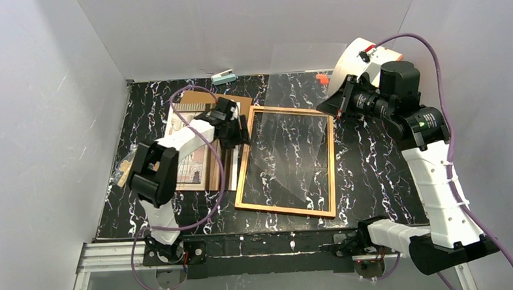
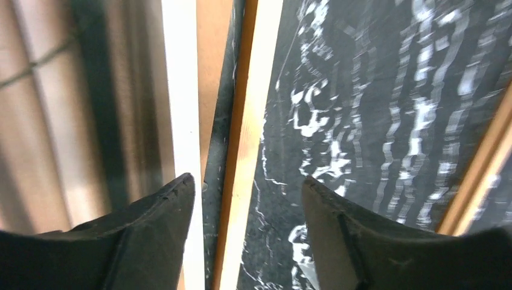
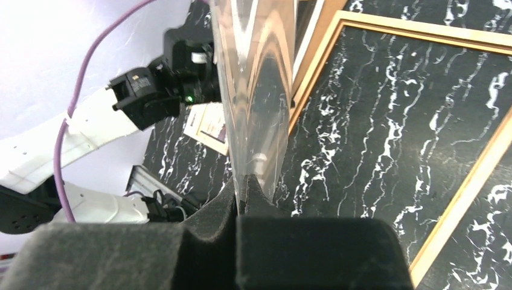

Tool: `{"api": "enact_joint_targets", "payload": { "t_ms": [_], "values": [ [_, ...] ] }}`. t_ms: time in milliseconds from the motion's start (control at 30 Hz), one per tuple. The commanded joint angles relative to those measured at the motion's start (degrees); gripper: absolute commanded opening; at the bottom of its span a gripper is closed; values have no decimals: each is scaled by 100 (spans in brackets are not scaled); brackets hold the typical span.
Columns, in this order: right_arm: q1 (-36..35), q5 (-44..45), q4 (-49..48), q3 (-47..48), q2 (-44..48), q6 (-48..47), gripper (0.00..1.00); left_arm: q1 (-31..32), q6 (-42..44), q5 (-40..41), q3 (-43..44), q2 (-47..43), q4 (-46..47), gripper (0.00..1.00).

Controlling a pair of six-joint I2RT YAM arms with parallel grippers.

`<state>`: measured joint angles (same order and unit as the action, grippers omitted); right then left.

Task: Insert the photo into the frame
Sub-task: Place the photo frame item in the photo frame.

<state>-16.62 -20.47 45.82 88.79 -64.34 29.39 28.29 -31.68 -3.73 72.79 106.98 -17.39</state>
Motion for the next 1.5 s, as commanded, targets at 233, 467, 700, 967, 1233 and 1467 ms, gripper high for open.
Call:
{"api": "enact_joint_targets", "payload": {
  "t_ms": [233, 467, 700, 967, 1233, 1467],
  "values": [
    [-6, -1769, -1841, -68, -150, -107, 1, -1739, 104, -1568, 1032, -1534, -255, 97],
    [-1, -2758, -2693, 24, -399, -161, 1, -2408, -169, -3717, 1012, -2145, 1373, 99],
    [-3, -3016, -3197, 147, -364, 204, 1, -3402, -2675, -5680, 78, -2756, 4956, 98],
    [-7, -3273, -3630, 103, -298, 580, 1, -3397, -3119, -5799, 228, -2881, 5543, 98],
    [-1, -3739, -4384, -117, -168, 1165, 1, -2910, -3163, -5810, 223, -2689, 5729, 98],
    [1, -3738, -4434, -161, -166, 1298, 1, -2707, -3384, -5784, 351, -2548, 5852, 91]
  ]
}}
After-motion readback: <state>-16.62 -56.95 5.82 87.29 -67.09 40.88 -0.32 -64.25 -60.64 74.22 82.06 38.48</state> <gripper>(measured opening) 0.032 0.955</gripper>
